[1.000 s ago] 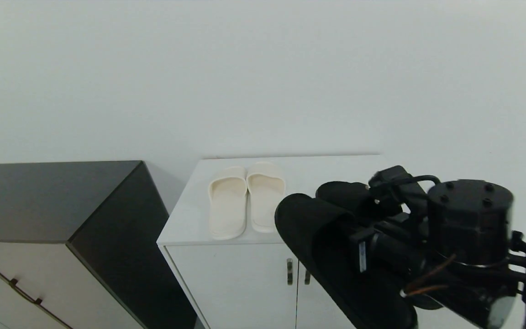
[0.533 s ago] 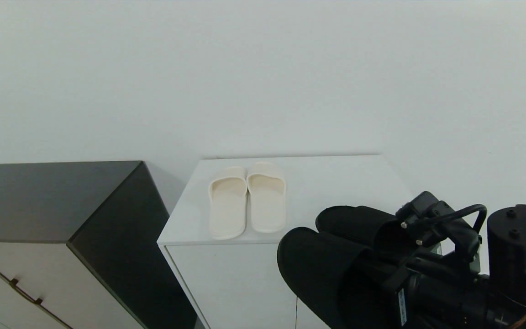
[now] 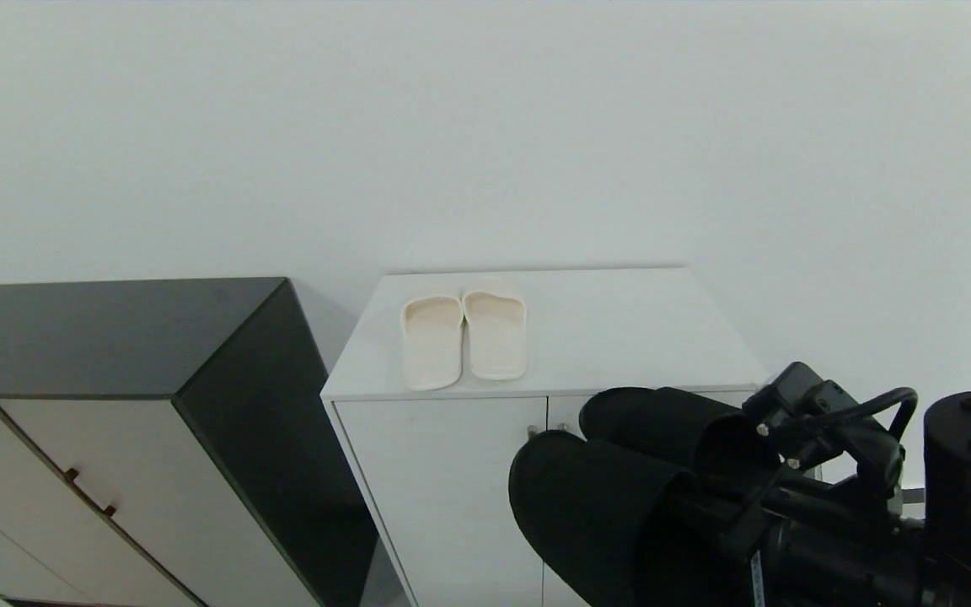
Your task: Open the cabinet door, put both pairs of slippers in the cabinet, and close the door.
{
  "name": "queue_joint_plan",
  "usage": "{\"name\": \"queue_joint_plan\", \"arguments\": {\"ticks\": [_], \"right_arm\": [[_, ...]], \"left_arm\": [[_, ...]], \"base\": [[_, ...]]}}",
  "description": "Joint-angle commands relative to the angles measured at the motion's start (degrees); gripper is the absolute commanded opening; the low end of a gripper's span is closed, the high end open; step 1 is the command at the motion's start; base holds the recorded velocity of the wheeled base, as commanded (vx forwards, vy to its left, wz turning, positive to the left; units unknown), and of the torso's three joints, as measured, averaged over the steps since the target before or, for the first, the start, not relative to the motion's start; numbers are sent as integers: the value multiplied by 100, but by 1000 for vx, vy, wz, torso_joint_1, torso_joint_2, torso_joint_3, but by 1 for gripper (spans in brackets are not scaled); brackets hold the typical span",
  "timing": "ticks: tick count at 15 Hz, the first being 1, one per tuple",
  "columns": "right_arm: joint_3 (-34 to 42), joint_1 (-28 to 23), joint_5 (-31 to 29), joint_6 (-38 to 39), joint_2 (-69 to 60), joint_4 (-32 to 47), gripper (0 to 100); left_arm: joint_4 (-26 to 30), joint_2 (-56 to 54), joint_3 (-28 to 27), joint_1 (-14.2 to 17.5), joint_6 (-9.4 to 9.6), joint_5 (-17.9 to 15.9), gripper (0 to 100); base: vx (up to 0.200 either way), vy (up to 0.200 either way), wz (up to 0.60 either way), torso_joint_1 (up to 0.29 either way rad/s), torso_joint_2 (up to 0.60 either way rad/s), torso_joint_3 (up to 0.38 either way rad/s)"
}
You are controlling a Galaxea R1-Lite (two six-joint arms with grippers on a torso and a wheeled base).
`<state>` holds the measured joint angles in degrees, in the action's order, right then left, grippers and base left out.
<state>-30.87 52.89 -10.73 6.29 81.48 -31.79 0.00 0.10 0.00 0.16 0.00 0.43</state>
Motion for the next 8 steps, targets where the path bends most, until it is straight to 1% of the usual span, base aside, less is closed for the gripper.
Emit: {"name": "queue_joint_plan", "arguments": {"ticks": [1,7,8], "right_arm": [[63,-25,150,4,-106,-2,0],[107,-16,176,-23,-150,-2,0],[107,-16,176,-23,-150,-2,0]], "left_arm": [[0,-1,0,2,0,1,0],[0,-1,0,2,0,1,0],[0,-1,0,2,18,10,0]], "base": [[0,0,0,0,0,0],[0,0,0,0,0,0],[0,-200,0,7,2,12]]}}
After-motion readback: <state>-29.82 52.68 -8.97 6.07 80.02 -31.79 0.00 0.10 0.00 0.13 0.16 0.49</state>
